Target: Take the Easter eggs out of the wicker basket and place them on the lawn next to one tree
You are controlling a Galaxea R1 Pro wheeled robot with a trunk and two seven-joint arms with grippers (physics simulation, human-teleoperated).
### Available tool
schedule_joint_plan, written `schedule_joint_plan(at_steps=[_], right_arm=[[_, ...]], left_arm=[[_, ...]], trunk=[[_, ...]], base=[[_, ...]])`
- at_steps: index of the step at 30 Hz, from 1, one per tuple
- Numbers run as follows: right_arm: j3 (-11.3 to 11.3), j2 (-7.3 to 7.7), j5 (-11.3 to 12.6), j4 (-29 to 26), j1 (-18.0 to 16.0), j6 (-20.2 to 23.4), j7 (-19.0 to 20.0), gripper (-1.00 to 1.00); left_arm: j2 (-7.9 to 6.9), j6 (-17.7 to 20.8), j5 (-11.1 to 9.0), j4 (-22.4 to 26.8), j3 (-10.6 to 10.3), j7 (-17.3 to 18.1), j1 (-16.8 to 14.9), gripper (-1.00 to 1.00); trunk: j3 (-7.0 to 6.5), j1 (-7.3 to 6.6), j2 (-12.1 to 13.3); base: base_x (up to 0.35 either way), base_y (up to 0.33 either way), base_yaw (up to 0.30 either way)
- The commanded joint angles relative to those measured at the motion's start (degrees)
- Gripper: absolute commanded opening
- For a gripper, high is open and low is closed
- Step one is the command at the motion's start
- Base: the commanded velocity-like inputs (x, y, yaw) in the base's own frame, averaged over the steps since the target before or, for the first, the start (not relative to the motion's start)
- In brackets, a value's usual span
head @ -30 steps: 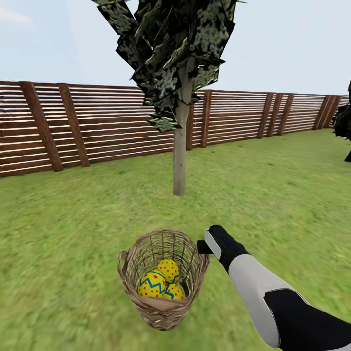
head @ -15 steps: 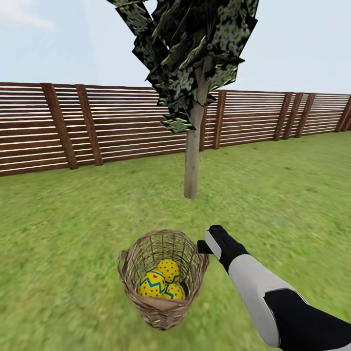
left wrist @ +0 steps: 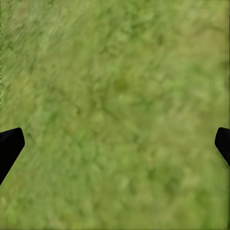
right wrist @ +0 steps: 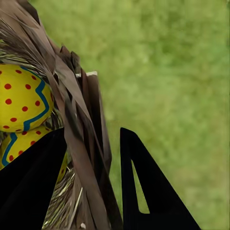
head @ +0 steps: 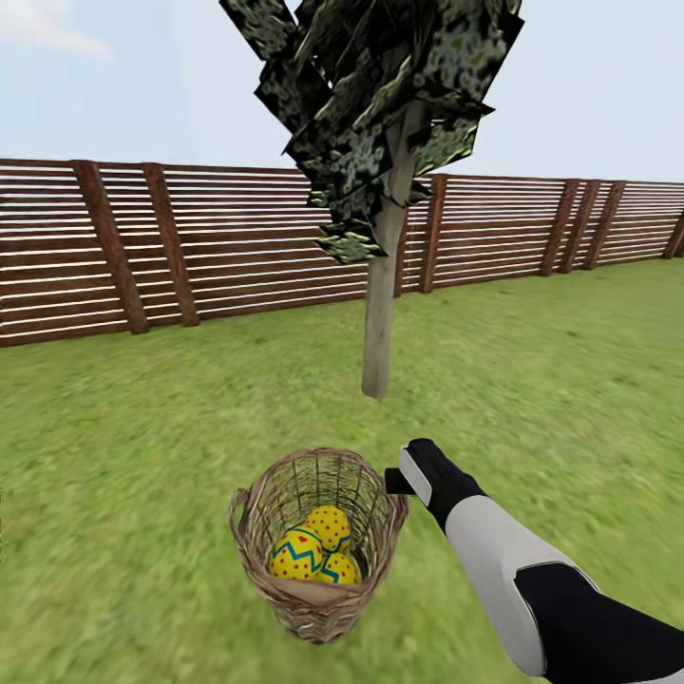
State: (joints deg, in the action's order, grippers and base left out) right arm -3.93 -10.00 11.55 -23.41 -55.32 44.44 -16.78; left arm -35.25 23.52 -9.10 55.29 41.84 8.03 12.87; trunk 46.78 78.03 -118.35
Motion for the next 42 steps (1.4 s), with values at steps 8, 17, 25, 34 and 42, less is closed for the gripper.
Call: schedule_joint_plan(at_steps=[8, 17, 25, 34, 42], right_arm=[[-0.12, 0.0, 1.28, -0.06, -0.05, 0.02, -0.41, -1.0], [-0.03, 0.0, 1.28, -0.06, -0.05, 0.0, -0.41, -1.0], [-0.03, 0.0, 1.28, -0.06, -0.05, -0.01, -0.41, -1.0], [0.01, 0.0, 1.28, -0.06, -0.05, -0.03, -0.41, -1.0], [0.01, 0.0, 1.28, -0.06, -0.05, -0.04, -0.4, -1.0]], left_arm=[[0.0, 0.35, -0.48, 0.0, 0.08, 0.06, 0.05, 1.0], [0.0, 0.37, -0.48, 0.03, 0.08, 0.06, 0.05, 1.0], [0.0, 0.35, -0.48, 0.0, 0.08, 0.06, 0.05, 1.0], [0.0, 0.3, -0.48, -0.01, 0.08, -0.03, 0.05, 1.0], [0.0, 0.3, -0.48, -0.01, 0.08, 0.02, 0.05, 1.0]], trunk=[[0.23, 0.03, -0.03], [0.24, 0.03, -0.03], [0.24, 0.03, -0.03], [0.24, 0.03, -0.03], [0.24, 0.03, -0.03]], base=[[0.337, 0.0, 0.134], [0.337, 0.0, 0.003], [0.337, 0.0, 0.0], [0.337, 0.0, 0.068], [0.337, 0.0, 0.045]])
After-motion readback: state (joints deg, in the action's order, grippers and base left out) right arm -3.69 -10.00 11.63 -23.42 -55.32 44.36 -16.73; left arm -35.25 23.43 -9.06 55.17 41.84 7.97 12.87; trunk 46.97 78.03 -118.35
